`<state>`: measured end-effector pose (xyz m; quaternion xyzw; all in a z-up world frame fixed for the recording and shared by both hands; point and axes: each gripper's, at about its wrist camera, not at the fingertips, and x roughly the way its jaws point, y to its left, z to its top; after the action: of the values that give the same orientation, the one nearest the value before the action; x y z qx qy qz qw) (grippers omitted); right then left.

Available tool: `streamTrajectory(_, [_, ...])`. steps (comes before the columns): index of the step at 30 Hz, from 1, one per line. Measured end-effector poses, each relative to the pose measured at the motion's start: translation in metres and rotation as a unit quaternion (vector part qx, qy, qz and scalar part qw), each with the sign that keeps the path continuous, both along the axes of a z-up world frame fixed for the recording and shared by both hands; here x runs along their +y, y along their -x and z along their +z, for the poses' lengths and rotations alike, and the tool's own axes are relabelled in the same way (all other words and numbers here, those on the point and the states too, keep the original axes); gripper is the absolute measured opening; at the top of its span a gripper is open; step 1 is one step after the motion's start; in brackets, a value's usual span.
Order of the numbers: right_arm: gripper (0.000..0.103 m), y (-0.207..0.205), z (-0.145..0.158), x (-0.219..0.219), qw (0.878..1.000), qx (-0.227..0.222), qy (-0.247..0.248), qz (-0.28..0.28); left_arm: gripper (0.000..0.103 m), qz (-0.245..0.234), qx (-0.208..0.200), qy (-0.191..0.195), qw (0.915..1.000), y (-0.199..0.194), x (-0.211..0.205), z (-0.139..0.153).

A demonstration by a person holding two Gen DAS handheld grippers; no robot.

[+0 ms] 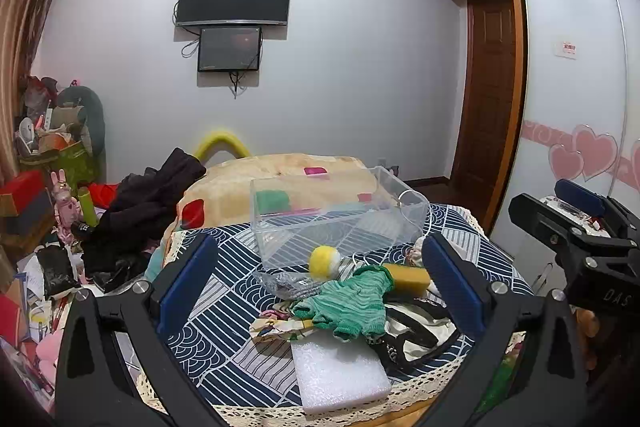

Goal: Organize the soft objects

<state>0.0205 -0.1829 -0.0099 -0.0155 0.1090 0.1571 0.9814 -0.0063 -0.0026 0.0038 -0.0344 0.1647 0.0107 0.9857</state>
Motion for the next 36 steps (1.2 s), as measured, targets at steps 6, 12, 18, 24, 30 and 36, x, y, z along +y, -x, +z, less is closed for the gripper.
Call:
streamTrajectory(6, [0.103,0.0009,0.0013,-0.0002,1.000,0.000,-0.001,0.000,0.103,0.000,0.000,0.000,1.0000,-0.0007,-0.0010,0.0007])
streamTrajectory(12, [0.103,0.0017,0.0031,0.0002,1.000,0.000,-0.005,0.001,0.103,-0.003,0.000,-0.002,1.0000,-0.0016,-0.0035,0.0005])
streamTrajectory(18, [0.103,0.0028,0.0041,0.0004,1.000,-0.002,-0.007,0.000,0.103,-0.006,-0.005,-0.003,1.0000,0.0020,-0.0052,0.0017])
streamTrajectory(24, [0.103,0.0030,0.0028,-0.0003,1.000,-0.003,-0.009,0.001,0.103,-0.006,-0.007,-0.003,1.0000,0.0037,-0.0058,0.0031])
streamTrajectory(30, [0.103,0.0034,0.0030,-0.0007,1.000,-0.004,-0.011,0.002,0.103,-0.005,-0.007,-0.003,1.0000,0.0036,-0.0067,0.0031])
streamTrajectory(36, [0.103,0.0037,0.0030,0.0002,1.000,-0.005,-0.011,0.004,0.103,-0.005,-0.007,-0.002,1.0000,0.0038,-0.0066,0.0031])
